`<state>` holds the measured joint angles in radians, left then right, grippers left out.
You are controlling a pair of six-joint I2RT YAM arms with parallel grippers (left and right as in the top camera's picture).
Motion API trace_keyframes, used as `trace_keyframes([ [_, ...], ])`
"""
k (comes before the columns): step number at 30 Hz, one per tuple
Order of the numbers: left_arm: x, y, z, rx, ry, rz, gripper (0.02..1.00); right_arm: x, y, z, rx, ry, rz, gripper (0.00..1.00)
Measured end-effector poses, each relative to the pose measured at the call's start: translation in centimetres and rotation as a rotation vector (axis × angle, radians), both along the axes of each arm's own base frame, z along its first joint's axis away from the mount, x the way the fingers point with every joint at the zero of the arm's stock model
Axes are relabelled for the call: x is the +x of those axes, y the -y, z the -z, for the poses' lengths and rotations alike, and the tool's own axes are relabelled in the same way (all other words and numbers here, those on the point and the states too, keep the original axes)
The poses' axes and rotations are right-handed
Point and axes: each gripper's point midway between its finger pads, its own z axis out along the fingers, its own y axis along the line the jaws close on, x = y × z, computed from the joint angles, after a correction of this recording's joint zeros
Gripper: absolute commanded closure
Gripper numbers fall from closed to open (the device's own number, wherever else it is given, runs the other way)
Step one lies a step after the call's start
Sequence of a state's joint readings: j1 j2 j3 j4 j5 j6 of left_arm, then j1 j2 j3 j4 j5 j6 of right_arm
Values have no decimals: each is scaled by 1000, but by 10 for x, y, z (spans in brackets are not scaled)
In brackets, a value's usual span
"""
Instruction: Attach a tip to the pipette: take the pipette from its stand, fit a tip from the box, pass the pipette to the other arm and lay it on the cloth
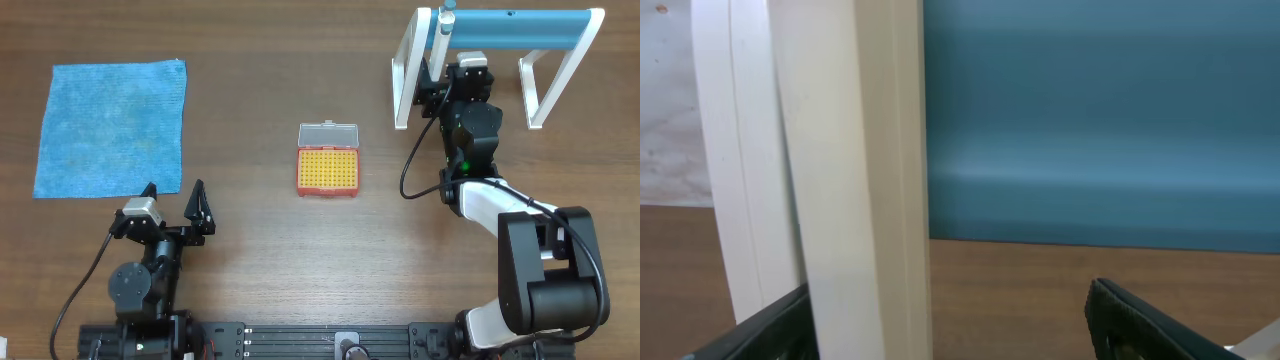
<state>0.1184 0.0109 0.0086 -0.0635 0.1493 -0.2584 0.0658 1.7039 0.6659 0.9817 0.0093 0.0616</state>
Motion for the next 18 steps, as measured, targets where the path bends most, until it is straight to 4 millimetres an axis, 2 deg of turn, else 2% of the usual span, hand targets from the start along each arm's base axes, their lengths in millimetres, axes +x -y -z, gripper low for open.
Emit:
trace_keyframes([
  [16,0,0,0,0,0,0,126,7,0,6,-1,-13,2,194],
  [17,0,0,0,0,0,0,123,7,0,6,-1,-12,2,292],
  [18,0,0,0,0,0,0,126,7,0,6,-2,-12,1,465],
])
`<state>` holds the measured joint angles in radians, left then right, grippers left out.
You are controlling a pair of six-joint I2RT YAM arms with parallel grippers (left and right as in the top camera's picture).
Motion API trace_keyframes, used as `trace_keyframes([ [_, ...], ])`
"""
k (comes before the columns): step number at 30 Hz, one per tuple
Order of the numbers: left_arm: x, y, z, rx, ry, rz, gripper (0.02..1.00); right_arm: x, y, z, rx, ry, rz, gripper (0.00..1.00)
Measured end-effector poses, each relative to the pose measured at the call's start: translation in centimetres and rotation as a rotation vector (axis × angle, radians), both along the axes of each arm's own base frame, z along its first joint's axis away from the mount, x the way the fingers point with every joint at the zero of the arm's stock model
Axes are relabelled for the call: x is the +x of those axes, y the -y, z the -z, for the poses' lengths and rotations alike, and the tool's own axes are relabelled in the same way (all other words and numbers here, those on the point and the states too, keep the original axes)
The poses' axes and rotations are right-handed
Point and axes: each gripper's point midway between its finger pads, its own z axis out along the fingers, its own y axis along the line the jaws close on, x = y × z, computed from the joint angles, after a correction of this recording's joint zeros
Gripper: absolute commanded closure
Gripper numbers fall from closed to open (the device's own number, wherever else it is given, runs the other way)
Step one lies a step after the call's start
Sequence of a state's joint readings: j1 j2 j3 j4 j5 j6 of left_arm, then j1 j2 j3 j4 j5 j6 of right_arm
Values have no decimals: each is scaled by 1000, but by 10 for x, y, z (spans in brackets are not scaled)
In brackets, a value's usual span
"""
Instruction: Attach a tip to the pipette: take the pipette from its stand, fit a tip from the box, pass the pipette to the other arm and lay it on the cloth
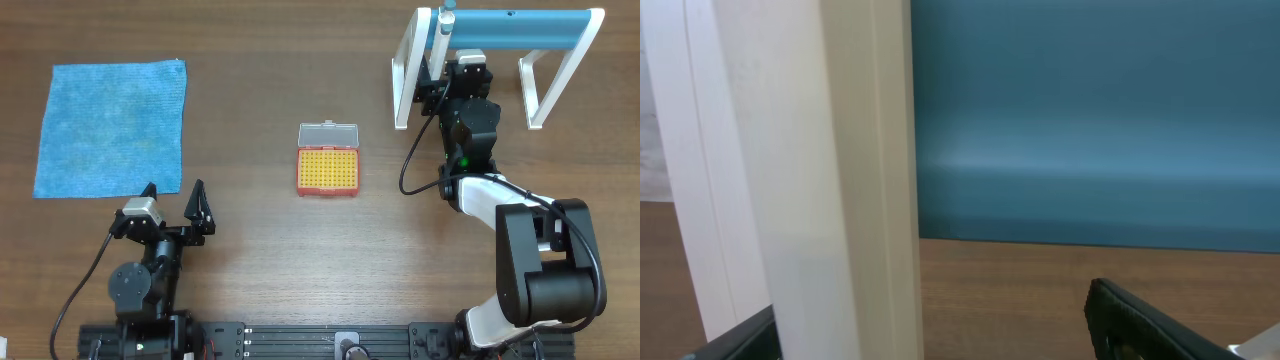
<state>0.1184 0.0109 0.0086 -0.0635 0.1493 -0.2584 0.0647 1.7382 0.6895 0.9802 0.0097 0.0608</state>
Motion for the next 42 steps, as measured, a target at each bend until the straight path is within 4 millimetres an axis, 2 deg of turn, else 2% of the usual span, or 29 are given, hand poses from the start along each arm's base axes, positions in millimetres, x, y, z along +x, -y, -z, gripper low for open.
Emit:
trace_keyframes([
  [1,0,0,0,0,0,0,123,0,0,0,0,0,0,816],
  [2,0,0,0,0,0,0,126,0,0,0,-6,0,0,917],
  [9,0,0,0,0,0,0,123,0,0,0,-14,1,-1,919],
  [15,0,0,0,0,0,0,123,1,0,-9,-11,42,-1,919],
  [21,0,0,0,0,0,0,123,1,0,-10,-11,42,-1,921],
  [25,0,0,0,0,0,0,126,-5,-2,-21,-10,61,-6,919],
  [27,0,0,0,0,0,0,126,-15,-8,-27,-9,73,-18,919],
  [32,0,0,0,0,0,0,123,-58,-32,-36,-4,94,-85,917],
  [35,0,0,0,0,0,0,123,-78,-37,-45,0,121,-102,919],
  [38,0,0,0,0,0,0,126,-93,-41,-65,23,198,-133,919],
  [42,0,0,0,0,0,0,123,-117,-76,-103,84,370,-313,919],
])
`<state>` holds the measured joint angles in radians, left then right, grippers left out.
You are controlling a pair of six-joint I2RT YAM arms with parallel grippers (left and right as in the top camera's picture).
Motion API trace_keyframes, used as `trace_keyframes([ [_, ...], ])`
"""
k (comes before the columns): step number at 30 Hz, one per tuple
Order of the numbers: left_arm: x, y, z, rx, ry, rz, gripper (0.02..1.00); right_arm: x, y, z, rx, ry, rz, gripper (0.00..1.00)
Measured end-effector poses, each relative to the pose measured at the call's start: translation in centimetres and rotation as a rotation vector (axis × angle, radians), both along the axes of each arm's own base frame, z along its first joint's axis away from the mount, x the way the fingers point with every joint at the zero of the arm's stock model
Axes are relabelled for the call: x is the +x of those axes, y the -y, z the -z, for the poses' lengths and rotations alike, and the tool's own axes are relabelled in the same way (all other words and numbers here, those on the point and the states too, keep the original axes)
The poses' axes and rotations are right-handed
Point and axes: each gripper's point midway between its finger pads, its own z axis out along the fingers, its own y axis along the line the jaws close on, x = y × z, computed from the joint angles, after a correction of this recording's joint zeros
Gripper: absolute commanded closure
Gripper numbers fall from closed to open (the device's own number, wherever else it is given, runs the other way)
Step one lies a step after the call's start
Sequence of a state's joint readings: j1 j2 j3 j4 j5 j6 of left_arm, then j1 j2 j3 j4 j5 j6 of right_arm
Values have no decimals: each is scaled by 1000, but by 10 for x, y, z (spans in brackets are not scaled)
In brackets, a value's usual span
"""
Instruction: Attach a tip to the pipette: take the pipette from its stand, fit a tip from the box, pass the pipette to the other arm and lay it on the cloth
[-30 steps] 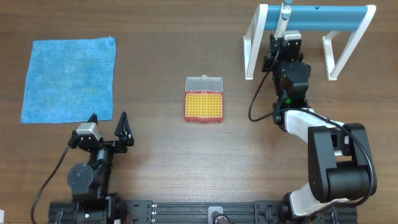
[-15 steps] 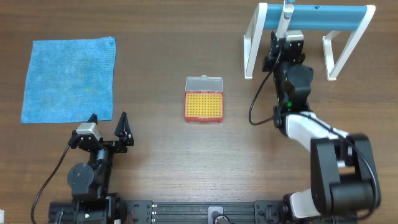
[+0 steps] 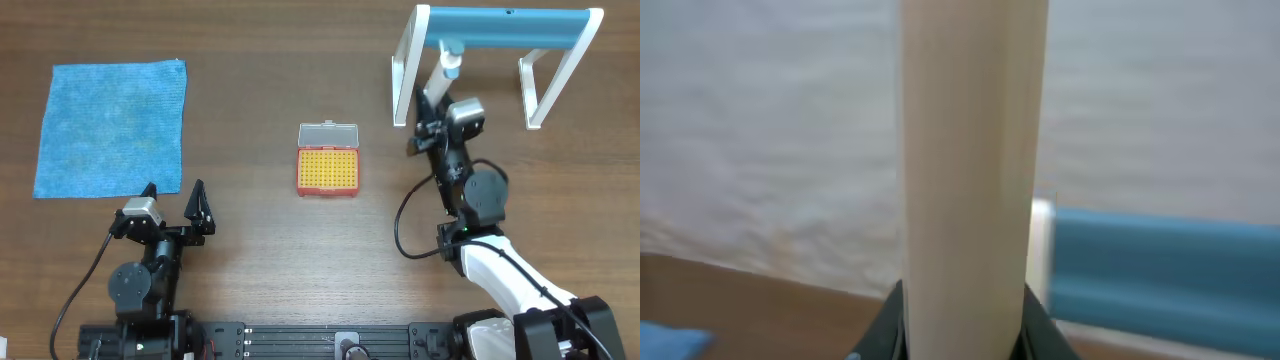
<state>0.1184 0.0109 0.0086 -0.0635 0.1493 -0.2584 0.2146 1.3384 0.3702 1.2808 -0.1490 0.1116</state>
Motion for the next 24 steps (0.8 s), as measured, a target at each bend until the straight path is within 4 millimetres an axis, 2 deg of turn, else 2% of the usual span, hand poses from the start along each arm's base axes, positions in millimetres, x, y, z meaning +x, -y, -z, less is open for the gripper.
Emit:
trace_keyframes([
  [1,0,0,0,0,0,0,123,-8,-14,-6,9,39,-65,919],
  [3,0,0,0,0,0,0,126,-17,-33,-4,11,59,-141,917],
  [7,0,0,0,0,0,0,126,-26,-79,28,-6,-17,-291,917],
  [11,0,0,0,0,0,0,126,-38,-117,60,-32,-100,-404,919],
  [14,0,0,0,0,0,0,123,-46,-136,79,-49,-147,-459,919],
  [17,0,0,0,0,0,0,126,-44,-150,92,-62,-180,-489,919],
  [24,0,0,0,0,0,0,126,-26,-156,113,-82,-219,-454,919],
])
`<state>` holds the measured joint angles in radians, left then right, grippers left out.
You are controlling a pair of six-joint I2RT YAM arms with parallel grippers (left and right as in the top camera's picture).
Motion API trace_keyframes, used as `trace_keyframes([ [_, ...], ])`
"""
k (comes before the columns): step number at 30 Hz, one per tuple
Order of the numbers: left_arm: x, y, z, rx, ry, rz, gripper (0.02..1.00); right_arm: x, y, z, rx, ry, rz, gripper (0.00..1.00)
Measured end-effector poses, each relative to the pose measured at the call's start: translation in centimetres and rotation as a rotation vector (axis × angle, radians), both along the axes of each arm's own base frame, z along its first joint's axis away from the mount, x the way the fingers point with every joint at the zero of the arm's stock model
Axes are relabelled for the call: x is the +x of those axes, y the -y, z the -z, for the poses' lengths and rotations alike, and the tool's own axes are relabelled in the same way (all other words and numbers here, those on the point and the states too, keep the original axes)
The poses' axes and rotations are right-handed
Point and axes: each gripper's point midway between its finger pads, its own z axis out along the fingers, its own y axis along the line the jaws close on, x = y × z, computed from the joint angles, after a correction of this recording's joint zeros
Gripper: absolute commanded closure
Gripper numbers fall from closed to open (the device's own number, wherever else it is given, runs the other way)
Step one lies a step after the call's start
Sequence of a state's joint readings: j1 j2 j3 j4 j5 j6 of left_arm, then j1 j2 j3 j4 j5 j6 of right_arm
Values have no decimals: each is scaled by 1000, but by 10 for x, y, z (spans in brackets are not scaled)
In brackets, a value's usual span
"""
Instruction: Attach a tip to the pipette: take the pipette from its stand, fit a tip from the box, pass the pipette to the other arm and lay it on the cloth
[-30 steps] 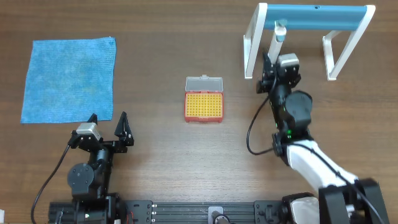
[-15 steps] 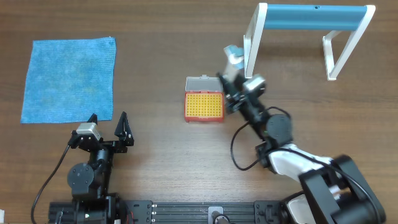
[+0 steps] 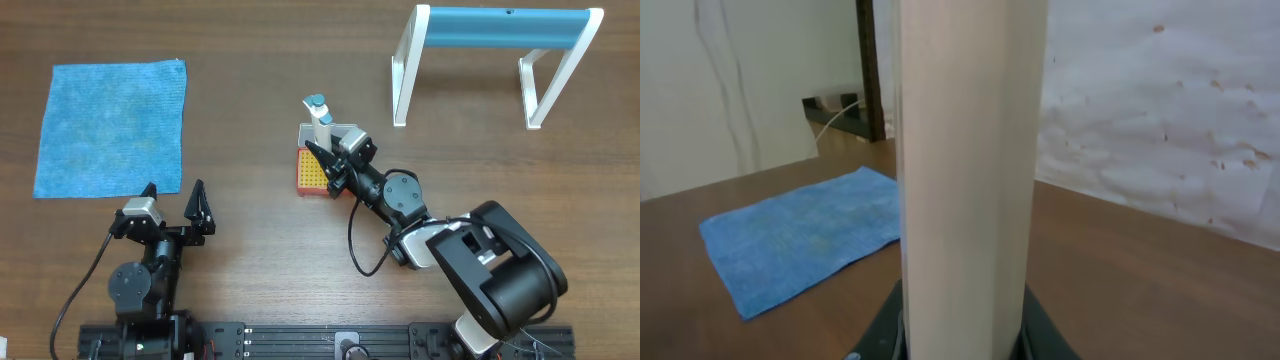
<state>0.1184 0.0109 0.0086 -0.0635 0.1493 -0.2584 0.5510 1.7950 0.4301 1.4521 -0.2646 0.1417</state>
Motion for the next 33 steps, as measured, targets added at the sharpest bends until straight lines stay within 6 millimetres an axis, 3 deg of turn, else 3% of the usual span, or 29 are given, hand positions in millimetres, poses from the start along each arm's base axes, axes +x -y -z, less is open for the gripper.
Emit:
trace_keyframes([
  [9,0,0,0,0,0,0,126,19,0,4,-10,11,28,919],
  [33,0,0,0,0,0,0,126,23,4,14,-27,-14,36,917],
])
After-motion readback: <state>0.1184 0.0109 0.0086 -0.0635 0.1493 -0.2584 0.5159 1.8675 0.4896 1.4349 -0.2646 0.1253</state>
